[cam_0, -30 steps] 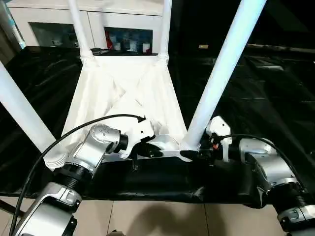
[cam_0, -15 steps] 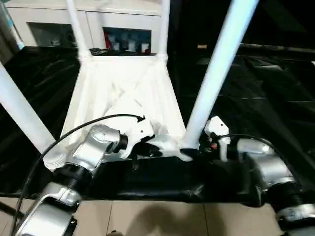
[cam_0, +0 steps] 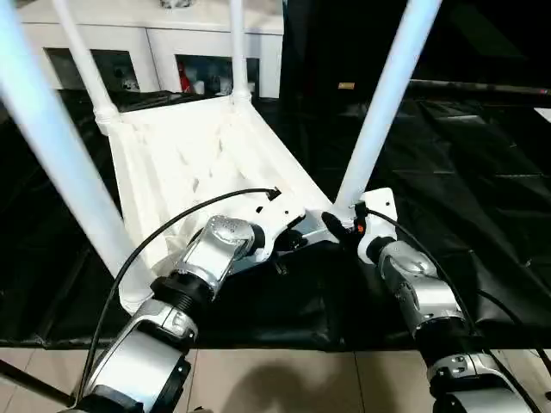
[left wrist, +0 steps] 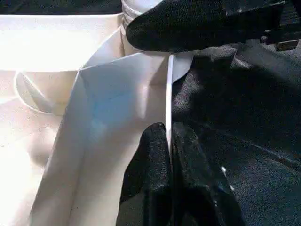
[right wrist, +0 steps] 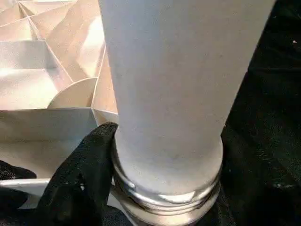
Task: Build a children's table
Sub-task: Rotate leg to tighten
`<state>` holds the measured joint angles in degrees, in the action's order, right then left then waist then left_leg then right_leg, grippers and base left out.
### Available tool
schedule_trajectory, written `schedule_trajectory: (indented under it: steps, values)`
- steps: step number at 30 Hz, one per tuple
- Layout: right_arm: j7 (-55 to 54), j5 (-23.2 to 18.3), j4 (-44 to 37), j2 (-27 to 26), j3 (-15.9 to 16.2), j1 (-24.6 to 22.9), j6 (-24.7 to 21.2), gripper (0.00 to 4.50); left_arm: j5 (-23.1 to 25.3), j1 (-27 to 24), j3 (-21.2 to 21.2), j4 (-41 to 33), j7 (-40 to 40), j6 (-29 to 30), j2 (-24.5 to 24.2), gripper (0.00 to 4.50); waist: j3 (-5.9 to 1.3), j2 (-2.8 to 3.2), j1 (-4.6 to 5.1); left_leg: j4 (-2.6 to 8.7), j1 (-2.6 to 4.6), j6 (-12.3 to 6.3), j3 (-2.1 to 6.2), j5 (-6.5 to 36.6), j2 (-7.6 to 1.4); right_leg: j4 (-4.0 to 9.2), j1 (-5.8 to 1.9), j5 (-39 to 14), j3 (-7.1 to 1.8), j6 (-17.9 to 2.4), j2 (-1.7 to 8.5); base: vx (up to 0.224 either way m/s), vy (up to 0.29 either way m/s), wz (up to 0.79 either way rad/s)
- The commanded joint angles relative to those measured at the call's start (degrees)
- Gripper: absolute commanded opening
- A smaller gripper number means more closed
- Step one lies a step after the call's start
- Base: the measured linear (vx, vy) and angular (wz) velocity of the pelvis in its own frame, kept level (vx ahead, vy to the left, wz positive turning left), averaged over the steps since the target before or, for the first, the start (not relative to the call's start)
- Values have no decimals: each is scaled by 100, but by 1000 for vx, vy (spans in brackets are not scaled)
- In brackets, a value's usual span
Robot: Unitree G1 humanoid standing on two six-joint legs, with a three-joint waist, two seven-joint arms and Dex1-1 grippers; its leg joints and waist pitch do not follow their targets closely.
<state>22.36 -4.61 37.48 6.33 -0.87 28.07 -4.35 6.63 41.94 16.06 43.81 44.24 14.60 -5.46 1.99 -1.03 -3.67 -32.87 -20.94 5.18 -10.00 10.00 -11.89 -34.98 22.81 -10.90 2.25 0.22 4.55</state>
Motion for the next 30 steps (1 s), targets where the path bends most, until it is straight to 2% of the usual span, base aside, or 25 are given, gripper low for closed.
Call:
schedule_trajectory:
  steps: [1, 5, 7, 9, 12, 14, 15, 18, 19, 20, 23, 29, 30]
  values:
    - [908, -107, -208, -231, 612, -8, 151, 354, -95, -80, 35, 215, -46, -239, 239, 0, -284, -99, -18, 357, 16, -277, -20, 1223, -58, 499, -250, -1425, -158, -986, 274, 0, 0, 0]
    - [1431, -140, -482, 124, 709, -66, 67, 388, -154, -152, 71, 166, 329, -417, 60, 0, -282, -105, -38, 351, -4, -368, -22, 1154, -61, 499, -265, -1409, -162, -961, 279, 0, 0, 0]
    - [2251, -225, -796, 672, 804, -172, -35, 399, -328, -351, 140, -123, 1158, -641, -271, 0, -278, -126, -54, 353, -11, -407, -15, 1110, -62, 497, -287, -1417, -150, -966, 283, 0, 0, 0]
    - [2592, -237, -895, 919, 829, -215, -45, 399, -404, -461, 195, -291, 1587, -761, -452, 0, -269, -106, -58, 352, -17, -486, -19, 1135, -84, 493, -264, -1410, -162, -981, 292, 0, 0, 0]
    - [3202, -269, -1106, 1321, 909, -313, -103, 399, -580, -627, 253, -636, 2278, -536, -777, 0, -265, -110, -63, 362, 20, -433, -21, 1203, -103, 502, -246, -1552, -159, -1022, 292, 0, 0, 0]
    - [3566, -325, -1219, 1539, 914, -367, -141, 399, -631, -723, 331, -840, 2710, -473, -1041, 0, -265, -88, -75, 369, 28, -431, -18, 1243, -128, 486, -224, -1522, -169, -1072, 300, 0, 0, 0]
    - [3737, -331, -1248, 1644, 940, -386, -174, 399, -631, -755, 351, -898, 2857, -442, -1147, 0, -277, -83, -98, 368, 35, -424, -20, 1136, -129, 446, -226, -1262, -171, -1150, 283, 0, 0, 0]
    - [3891, -354, -1247, 1729, 969, -380, -240, 399, -656, -803, 351, -984, 3031, -372, -1249, 0, -282, -78, -107, 363, 27, -421, -23, 1041, -124, 402, -235, -890, -166, -1262, 269, 0, 0, 0]
    - [3954, -385, -1253, 1754, 986, -373, -269, 399, -667, -825, 345, -1025, 3087, -354, -1277, 0, -284, -94, -106, 354, 25, -416, -27, 1003, -117, 391, -244, -788, -165, -1300, 269, 0, 0, 0]
    - [4052, -391, -1255, 1792, 1032, -358, -291, 399, -658, -840, 340, -1044, 3114, -356, -1302, 0, -288, -111, -109, 348, 22, -434, -28, 996, -116, 383, -255, -747, -164, -1321, 277, 0, 0, 0]
    - [4121, -347, -1234, 1813, 1099, -332, -269, 399, -644, -845, 330, -1044, 3108, -370, -1310, 0, -292, -108, -123, 330, 31, -471, -44, 920, -110, 377, -253, -651, -173, -1342, 280, 0, 0, 0]
    - [4155, -277, -1123, 1796, 1142, -269, -224, 383, -638, -848, 314, -1112, 3028, -353, -1311, 0, -284, -135, -126, 330, 28, -453, -46, 946, -111, 383, -253, -832, -171, -1284, 283, 0, 0, 0]
    - [4132, -347, -1103, 1762, 1100, -251, -271, 355, -636, -850, 296, -1124, 3003, -348, -1308, 0, -284, -125, -129, 331, 37, -446, -47, 947, -113, 389, -247, -851, -175, -1280, 289, 0, 0, 0]
